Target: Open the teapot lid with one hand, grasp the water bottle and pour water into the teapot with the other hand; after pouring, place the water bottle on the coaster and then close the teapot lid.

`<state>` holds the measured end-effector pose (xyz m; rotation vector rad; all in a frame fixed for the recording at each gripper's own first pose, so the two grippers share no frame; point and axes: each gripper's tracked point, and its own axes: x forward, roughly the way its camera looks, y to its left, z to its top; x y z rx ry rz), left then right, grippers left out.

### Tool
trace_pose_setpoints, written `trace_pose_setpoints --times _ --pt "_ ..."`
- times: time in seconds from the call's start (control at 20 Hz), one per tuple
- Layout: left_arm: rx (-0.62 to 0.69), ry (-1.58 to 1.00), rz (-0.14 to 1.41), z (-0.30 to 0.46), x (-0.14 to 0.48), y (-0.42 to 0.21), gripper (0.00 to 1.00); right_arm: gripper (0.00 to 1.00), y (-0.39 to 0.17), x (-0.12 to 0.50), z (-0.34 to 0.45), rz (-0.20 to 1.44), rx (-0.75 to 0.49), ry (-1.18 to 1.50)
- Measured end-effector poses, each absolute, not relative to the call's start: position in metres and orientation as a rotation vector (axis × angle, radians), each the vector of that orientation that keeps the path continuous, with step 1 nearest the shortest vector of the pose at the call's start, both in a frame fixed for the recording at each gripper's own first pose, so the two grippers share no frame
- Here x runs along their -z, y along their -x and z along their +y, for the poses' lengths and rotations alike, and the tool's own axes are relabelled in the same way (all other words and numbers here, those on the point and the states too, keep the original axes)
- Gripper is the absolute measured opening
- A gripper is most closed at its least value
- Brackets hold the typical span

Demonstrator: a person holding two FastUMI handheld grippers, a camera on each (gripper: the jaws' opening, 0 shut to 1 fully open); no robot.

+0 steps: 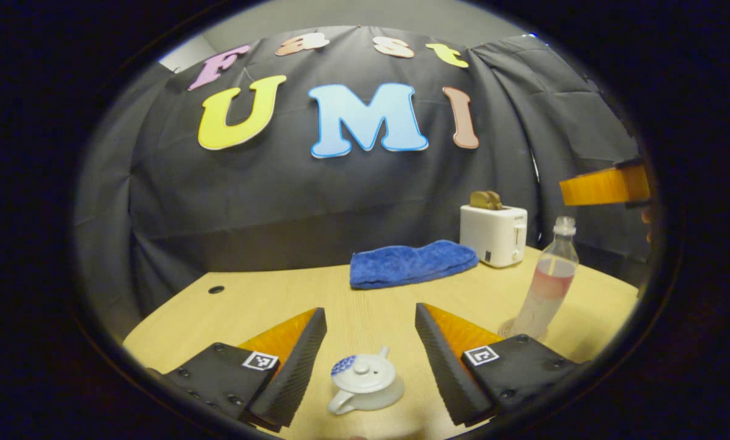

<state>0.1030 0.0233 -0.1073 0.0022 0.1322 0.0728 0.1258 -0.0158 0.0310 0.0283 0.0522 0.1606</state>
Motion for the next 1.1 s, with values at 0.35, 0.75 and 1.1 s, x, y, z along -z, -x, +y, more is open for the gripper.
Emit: trace_pose_setpoints --times 0.35,0.75,1.1 --pt "-0.122 0.025 0.017 0.003 0.016 -0.083 1.00 0.95 -0.094 -0.058 -0.016 -0.028 -0.178 0.024" --pt "-0.172 0.075 -0.026 0.006 -0.048 -0.037 1.00 0.95 -0.066 -0.093 -0.007 -0.150 -0.220 0.045" --pt "-0.190 0.110 -0.024 0.029 -0.056 -0.009 1.00 0.95 -0.052 -0.114 0.006 -0.201 -0.191 0.074"
